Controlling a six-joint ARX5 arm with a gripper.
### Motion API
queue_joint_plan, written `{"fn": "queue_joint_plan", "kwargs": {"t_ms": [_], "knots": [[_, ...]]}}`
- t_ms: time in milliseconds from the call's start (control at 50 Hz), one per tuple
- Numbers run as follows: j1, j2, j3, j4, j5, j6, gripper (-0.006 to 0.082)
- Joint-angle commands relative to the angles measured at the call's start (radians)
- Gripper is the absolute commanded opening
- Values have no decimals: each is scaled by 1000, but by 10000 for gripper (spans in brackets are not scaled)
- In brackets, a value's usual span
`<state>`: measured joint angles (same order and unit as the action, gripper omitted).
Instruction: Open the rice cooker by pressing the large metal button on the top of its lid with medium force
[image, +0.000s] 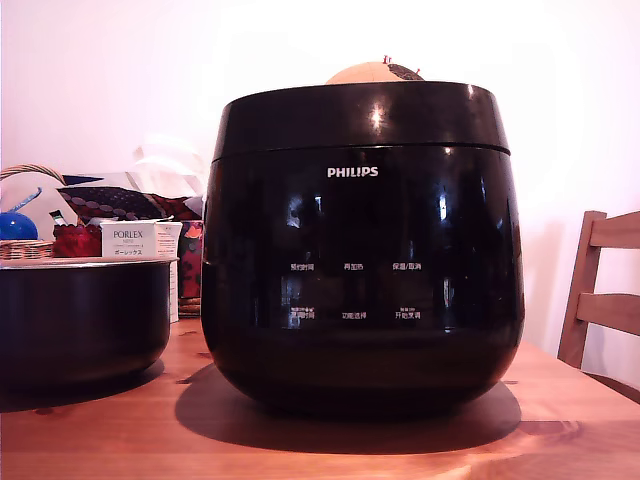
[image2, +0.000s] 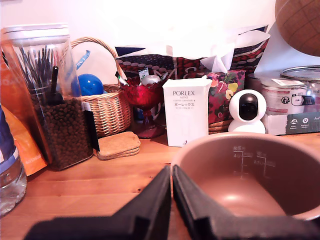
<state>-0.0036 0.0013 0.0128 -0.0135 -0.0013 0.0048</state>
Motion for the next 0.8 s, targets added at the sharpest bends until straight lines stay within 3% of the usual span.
{"fn": "queue_joint_plan", "kwargs": {"t_ms": [0, 600, 780], "knots": [[38, -14, -39, 24, 99, -110, -22], [38, -14, -38, 61, 106, -110, -23], [33, -14, -35, 153, 220, -274, -23]]}}
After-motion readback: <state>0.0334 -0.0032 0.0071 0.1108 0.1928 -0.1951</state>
